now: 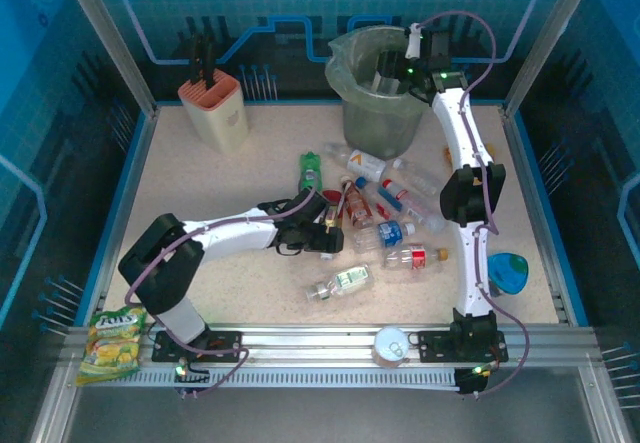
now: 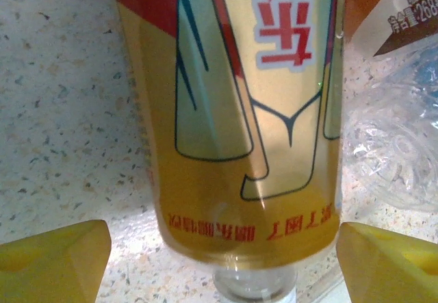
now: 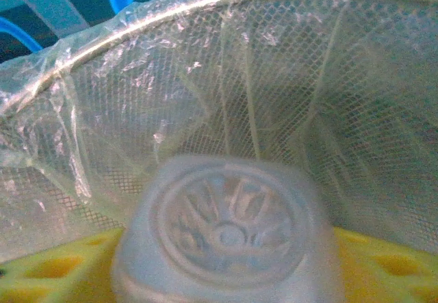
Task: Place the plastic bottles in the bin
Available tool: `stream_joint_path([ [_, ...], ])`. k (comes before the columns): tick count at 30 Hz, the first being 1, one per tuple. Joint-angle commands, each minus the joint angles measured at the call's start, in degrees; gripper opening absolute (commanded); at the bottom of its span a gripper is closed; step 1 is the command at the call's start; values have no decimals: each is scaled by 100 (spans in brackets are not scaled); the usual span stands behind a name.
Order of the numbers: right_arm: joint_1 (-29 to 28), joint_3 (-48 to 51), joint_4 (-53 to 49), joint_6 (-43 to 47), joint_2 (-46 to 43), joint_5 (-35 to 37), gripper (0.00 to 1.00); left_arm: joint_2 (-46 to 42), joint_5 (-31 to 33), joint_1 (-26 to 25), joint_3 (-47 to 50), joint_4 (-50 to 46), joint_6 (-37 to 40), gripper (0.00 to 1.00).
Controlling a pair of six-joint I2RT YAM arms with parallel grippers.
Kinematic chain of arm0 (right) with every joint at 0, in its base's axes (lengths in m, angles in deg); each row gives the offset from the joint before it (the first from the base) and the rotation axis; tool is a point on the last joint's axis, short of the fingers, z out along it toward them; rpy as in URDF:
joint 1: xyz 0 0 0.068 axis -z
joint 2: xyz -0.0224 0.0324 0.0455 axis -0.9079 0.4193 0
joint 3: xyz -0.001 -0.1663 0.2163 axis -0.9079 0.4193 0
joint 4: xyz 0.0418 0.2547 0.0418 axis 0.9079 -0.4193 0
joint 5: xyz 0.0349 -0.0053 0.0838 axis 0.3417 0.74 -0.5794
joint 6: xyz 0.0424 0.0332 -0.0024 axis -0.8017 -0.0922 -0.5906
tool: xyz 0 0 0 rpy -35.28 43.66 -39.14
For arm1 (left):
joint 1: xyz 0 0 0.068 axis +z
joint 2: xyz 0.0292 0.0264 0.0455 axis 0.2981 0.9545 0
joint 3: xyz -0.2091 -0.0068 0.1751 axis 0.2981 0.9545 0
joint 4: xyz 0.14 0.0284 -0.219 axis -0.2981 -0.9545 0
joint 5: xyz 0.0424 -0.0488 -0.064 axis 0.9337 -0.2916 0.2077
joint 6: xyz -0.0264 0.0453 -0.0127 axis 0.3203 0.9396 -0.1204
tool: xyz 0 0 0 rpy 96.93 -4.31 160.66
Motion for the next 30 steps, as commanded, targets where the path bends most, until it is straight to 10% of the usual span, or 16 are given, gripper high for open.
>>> stream_joint_path([
  [1,117,-230,-144,78,-77,-186,81,148,-94,-39,-169,65,-39,85],
  [16,267,-124,-830,229,-1472,-444,99,440,-36,-41,-380,-43,128,60],
  [30,-203,2333,-1041,264,-3835,-1192,97,-150,307,-33,-655,-435,705,35],
])
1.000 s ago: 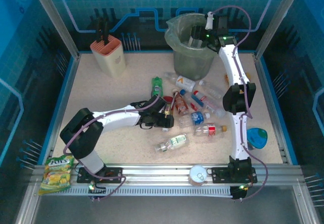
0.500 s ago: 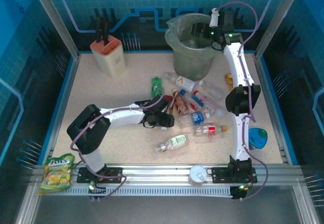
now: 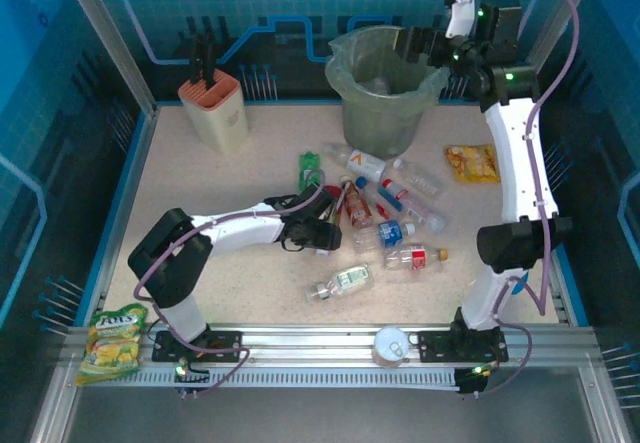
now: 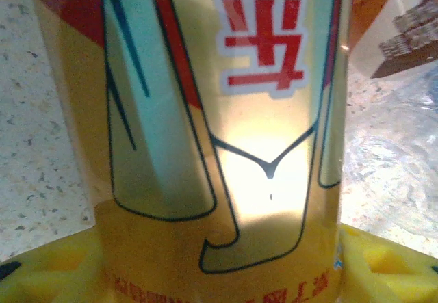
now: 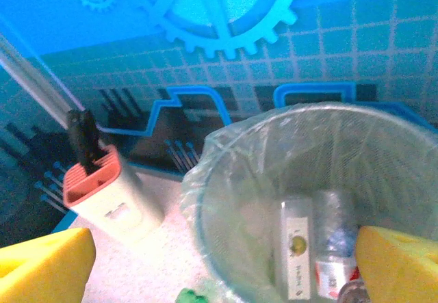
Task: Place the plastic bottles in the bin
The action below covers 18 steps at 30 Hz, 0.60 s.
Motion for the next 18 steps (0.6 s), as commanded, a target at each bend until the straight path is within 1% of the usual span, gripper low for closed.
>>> stream_joint_path([
  [1,-381,484,-397,156,-328,-220,97,-430,195,-33,-260,-167,370,35],
  [3,-641,852,-496,211,-559,-189,97,-619,272,-30,-285,-156,524,33],
  [6,-986,1307,-635,84,-748,-345,97,-952,360,-25,-280,-47,835,31],
  [9,-1268,1870,-671,-72,-943,-312,98,-1377,408,-16,-93,350,1196,28],
  [11,-1278,2207,-568,-205,-1017,-532,98,-1694,330,23,150,749,1389,27],
  [15,-1273,2409,-802,-205,-798,-1200,99,-2166,-322,213,708,1606,1920,26],
  [18,-1318,2708,-662,-301,-721,-1804,100,-2250,-877,439,833,1893,1976,26],
])
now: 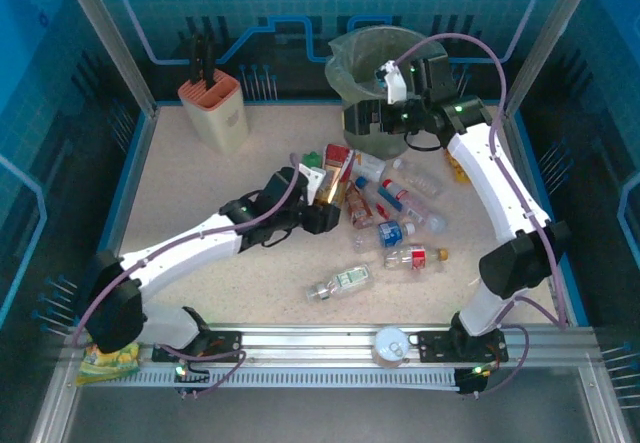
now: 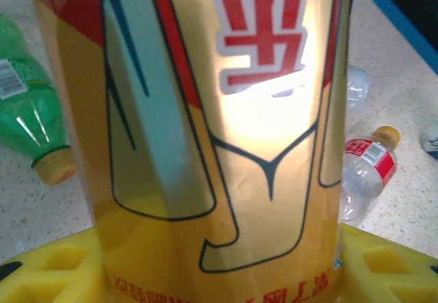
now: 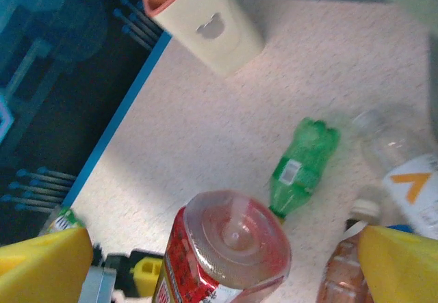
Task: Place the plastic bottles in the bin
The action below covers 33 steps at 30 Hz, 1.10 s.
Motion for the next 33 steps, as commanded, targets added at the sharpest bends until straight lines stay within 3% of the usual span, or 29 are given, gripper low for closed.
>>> stream_joint_path([
  [1,-48,293,14,-206,96,-979,100,-41,-823,277,142,631,354,26],
  [4,-53,634,348,-436,81,-1236,100,47,-1326,439,96,790,268,27],
  [6,-66,693,303,-356,140,-1019,99,94,-1556,483,126,1045,241,27],
  [11,-40,619,272,-315,393,-1110,98,325,-1900,529,12,1249,241,27],
  [13,-31,572,274,-374,464,-1191,91,416,-1910,531,-48,1245,209,26],
  [18,-17,620,459,-546,351,-1197,64,517,-1858,585,-150,1199,154,27],
  [22,-25,615,611,-508,203,-1248,54,558,-1840,600,-251,1207,97,29],
  [25,2,552,675,-521,117,-1222,49,563,-1745,595,-273,1232,44,44],
  [26,20,466,640,-488,112,-1181,48,547,-1681,597,-258,1242,6,59],
  [27,43,377,603,-441,101,-1110,47,517,-1665,602,-236,1240,-13,82],
  [28,69,282,556,-380,85,-1017,47,474,-1674,600,-206,1219,0,94],
  [29,98,154,511,-301,78,-919,46,423,-1694,601,-157,1194,-1,99],
  [33,219,-368,377,-18,14,-425,42,120,-1497,602,59,918,0,99],
])
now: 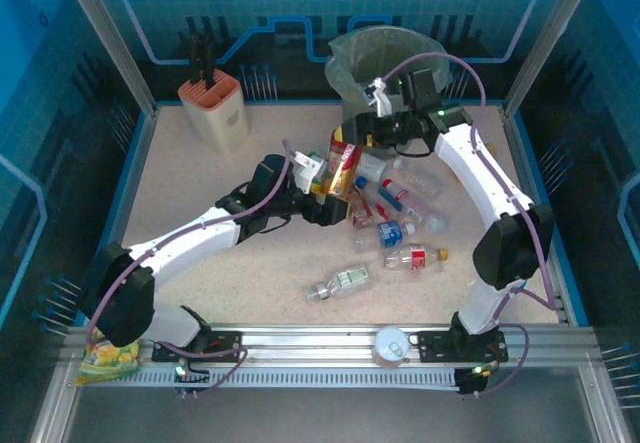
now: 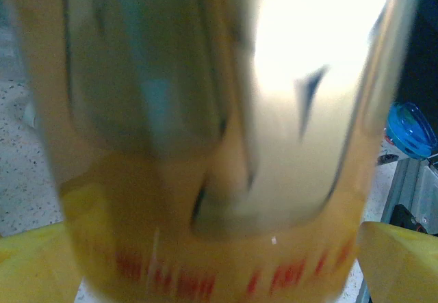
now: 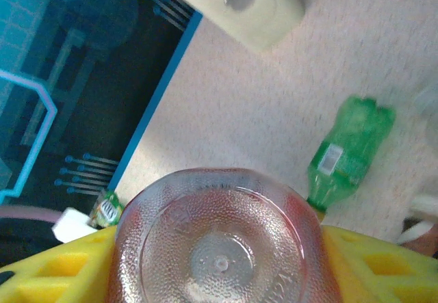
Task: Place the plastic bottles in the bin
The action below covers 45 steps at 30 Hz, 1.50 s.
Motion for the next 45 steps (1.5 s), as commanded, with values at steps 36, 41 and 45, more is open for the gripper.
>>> stream_joint_path([
  [36,995,-5211,75,1102,3068,3348,0,-292,2133,91,812,-1819,-1482,99],
  [41,995,-5212,-73,1105,3293,3257,0,-197,2154,91,682,-1816,-1482,98],
  [45,996,-5111,-160,1116,3519,3211,7,111,2326,127,353,-1884,-1544,95],
])
